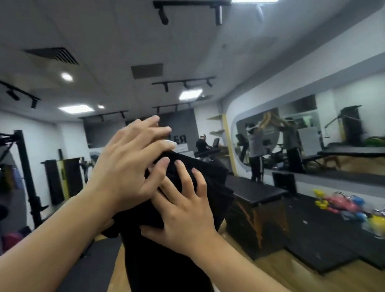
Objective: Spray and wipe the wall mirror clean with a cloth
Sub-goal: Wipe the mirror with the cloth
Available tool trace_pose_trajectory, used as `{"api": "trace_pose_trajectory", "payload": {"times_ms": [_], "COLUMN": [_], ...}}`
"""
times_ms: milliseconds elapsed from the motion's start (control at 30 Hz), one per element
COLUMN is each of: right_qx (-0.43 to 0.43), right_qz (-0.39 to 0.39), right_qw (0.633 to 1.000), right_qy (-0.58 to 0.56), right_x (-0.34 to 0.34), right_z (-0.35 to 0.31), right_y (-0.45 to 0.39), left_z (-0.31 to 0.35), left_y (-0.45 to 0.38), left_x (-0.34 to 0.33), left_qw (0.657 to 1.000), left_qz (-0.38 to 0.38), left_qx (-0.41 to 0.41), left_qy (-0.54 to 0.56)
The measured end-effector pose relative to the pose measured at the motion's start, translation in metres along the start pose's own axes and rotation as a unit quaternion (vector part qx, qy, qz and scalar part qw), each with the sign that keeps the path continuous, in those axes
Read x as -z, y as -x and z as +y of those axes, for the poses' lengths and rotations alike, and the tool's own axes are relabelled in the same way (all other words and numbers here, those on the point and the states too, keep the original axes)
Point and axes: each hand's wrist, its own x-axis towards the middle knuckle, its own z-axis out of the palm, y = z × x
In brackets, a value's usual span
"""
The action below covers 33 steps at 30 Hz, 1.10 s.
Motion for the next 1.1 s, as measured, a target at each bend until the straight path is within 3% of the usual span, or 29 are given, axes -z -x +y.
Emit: {"api": "trace_pose_trajectory", "payload": {"times_ms": [133, 333, 500, 733, 900, 1100], "right_qx": [-0.023, -0.097, -0.209, -0.398, -0.463, -0.554], "right_qz": [0.029, -0.001, -0.005, 0.016, 0.039, 0.112], "right_qw": [0.999, 0.994, 0.977, 0.917, 0.886, 0.825], "right_qy": [0.0, 0.046, 0.046, 0.004, -0.009, -0.034], "right_x": [0.005, 0.023, 0.034, 0.047, 0.047, 0.029], "right_z": [0.034, 0.092, 0.14, 0.198, 0.21, 0.165], "right_y": [0.031, 0.072, 0.101, 0.126, 0.134, 0.124], "left_z": [0.024, 0.045, 0.058, 0.054, 0.028, 0.019], "left_y": [-0.001, -0.008, -0.02, -0.028, -0.025, -0.017], "left_x": [-0.028, -0.051, -0.069, -0.081, -0.067, -0.071], "left_qw": [0.997, 0.996, 0.995, 0.989, 0.988, 0.979], "left_qz": [-0.043, -0.033, -0.029, -0.018, 0.001, 0.103], "left_qx": [-0.072, -0.077, -0.06, -0.027, 0.008, -0.099], "left_qy": [-0.002, -0.017, -0.07, -0.144, -0.157, -0.143]}}
